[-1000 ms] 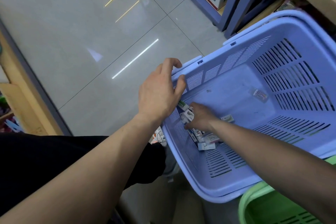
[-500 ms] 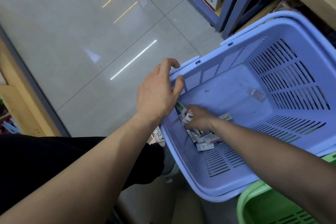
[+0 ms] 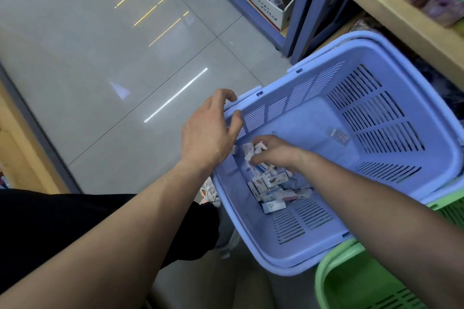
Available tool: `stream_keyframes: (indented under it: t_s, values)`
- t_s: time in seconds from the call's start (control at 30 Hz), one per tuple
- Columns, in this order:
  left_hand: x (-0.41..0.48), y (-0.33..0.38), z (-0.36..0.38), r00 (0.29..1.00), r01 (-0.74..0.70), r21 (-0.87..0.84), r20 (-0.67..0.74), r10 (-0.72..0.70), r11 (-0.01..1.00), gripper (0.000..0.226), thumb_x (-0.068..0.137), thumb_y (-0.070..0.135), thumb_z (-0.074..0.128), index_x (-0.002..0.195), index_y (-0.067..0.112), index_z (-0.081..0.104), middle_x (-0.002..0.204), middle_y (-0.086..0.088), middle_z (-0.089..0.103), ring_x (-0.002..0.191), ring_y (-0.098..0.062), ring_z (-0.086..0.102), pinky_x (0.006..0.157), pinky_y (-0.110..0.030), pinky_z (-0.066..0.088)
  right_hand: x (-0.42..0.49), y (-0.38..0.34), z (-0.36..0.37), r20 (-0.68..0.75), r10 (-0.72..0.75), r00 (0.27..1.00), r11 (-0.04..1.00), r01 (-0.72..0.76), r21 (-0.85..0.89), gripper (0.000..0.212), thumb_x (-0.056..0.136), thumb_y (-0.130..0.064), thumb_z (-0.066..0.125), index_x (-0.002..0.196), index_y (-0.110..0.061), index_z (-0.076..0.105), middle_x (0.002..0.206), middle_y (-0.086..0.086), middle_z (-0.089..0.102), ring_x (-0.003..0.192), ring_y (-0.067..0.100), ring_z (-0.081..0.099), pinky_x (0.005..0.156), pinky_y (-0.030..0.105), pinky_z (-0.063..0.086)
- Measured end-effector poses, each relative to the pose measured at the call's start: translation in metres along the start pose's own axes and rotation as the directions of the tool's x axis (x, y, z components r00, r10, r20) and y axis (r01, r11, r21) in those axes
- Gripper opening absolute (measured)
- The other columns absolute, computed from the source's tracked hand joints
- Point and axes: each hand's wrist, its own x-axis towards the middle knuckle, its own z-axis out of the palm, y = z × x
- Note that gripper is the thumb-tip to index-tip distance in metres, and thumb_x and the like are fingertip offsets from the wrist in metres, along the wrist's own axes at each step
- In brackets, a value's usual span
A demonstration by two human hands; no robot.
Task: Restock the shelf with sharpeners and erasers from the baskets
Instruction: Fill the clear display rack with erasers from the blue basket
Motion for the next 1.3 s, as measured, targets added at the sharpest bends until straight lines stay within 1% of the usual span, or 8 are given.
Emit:
stream_keyframes:
  t_s: [0.17, 0.43, 0.6, 0.77, 0.9, 1.07, 1.2, 1.3]
  values:
    - [0.000, 0.000, -0.007, 0.997, -0.061, -0.021, 0.049, 0.061, 0.998, 0.026, 0.099, 0.037, 0.052, 0.123, 0.030, 0.049, 0.114, 0.004, 0.062, 0.100, -0.025, 0.056, 0.076, -0.037, 0.042, -0.063, -0.018, -0.037, -0.141, -0.098, 0.985, 0.949, 0.136, 0.284, 0.025, 0.079, -0.001, 0.073, 0.091, -0.022, 0.070, 0.086, 0.007, 0.068, 0.083, 0.023, 0.063, 0.075, 0.039, 0.046]
    - [-0.030, 0.076, -0.065, 0.955, -0.295, 0.173, 0.075, 0.286, 0.940, 0.052, 0.086, 0.045, 0.067, 0.134, 0.028, 0.057, 0.137, -0.001, 0.054, 0.124, -0.028, 0.052, 0.101, -0.041, 0.038, -0.232, -0.030, -0.072, -0.345, -0.144, 0.927, 0.704, 0.342, 0.623, 0.028, 0.091, 0.005, 0.062, 0.113, -0.013, 0.064, 0.108, 0.014, 0.071, 0.092, 0.028, 0.067, 0.078, 0.040, 0.050]
    - [-0.089, 0.152, -0.095, 0.676, -0.620, -0.191, 0.362, 0.642, 0.761, 0.104, 0.073, 0.051, 0.085, 0.156, 0.032, 0.024, 0.158, 0.008, 0.032, 0.142, -0.016, 0.038, 0.112, -0.038, 0.039, -0.326, -0.036, -0.070, -0.415, -0.169, 0.894, 0.611, 0.425, 0.668, 0.032, 0.079, 0.000, 0.068, 0.110, -0.011, 0.067, 0.106, 0.017, 0.073, 0.085, 0.026, 0.070, 0.084, 0.044, 0.054]
    - [-0.130, 0.190, -0.102, 0.563, -0.636, -0.377, 0.371, 0.739, 0.673, 0.122, 0.068, 0.050, 0.091, 0.158, 0.045, 0.008, 0.163, 0.020, 0.023, 0.141, -0.004, 0.036, 0.111, -0.029, 0.038, -0.382, -0.024, -0.054, -0.408, -0.214, 0.888, 0.537, 0.456, 0.710, 0.037, 0.066, 0.002, 0.078, 0.101, -0.009, 0.070, 0.091, 0.014, 0.073, 0.075, 0.024, 0.070, 0.075, 0.041, 0.056]
    - [-0.136, 0.203, -0.093, 0.573, -0.616, -0.444, 0.314, 0.757, 0.651, 0.111, 0.067, 0.041, 0.094, 0.156, 0.040, 0.027, 0.153, 0.016, 0.041, 0.128, 0.000, 0.046, 0.108, -0.027, 0.042, -0.380, -0.013, -0.050, -0.437, -0.174, 0.882, 0.417, 0.469, 0.779, 0.029, 0.064, 0.004, 0.077, 0.090, -0.010, 0.076, 0.093, 0.019, 0.072, 0.078, 0.029, 0.069, 0.076, 0.041, 0.055]
    - [-0.130, 0.210, -0.085, 0.654, -0.619, -0.454, 0.153, 0.741, 0.641, 0.076, 0.068, 0.042, 0.092, 0.135, 0.034, 0.059, 0.126, 0.019, 0.064, 0.112, 0.001, 0.060, 0.092, -0.026, 0.052, -0.373, -0.012, -0.062, -0.458, -0.218, 0.862, 0.339, 0.507, 0.792, 0.035, 0.075, -0.002, 0.072, 0.110, -0.002, 0.071, 0.106, 0.021, 0.072, 0.084, 0.028, 0.072, 0.065, 0.035, 0.061]
    - [-0.126, 0.218, -0.080, 0.697, -0.593, -0.422, 0.160, 0.700, 0.686, 0.069, 0.068, 0.046, 0.090, 0.122, 0.057, 0.049, 0.114, 0.036, 0.057, 0.104, 0.010, 0.056, 0.082, -0.015, 0.048, -0.364, -0.011, -0.074, -0.493, -0.192, 0.849, 0.334, 0.529, 0.780, 0.054, 0.076, -0.008, 0.070, 0.128, 0.001, 0.060, 0.119, 0.023, 0.070, 0.101, 0.032, 0.071, 0.077, 0.044, 0.062]
    - [-0.125, 0.223, -0.065, 0.736, -0.446, -0.552, 0.222, 0.640, 0.705, 0.082, 0.061, 0.055, 0.091, 0.134, 0.044, 0.054, 0.126, 0.023, 0.058, 0.106, 0.003, 0.057, 0.087, -0.021, 0.051, -0.354, -0.011, -0.078, -0.539, -0.139, 0.831, 0.295, 0.555, 0.778, 0.056, 0.074, -0.008, 0.072, 0.128, 0.001, 0.059, 0.109, 0.020, 0.073, 0.096, 0.034, 0.072, 0.082, 0.049, 0.061]
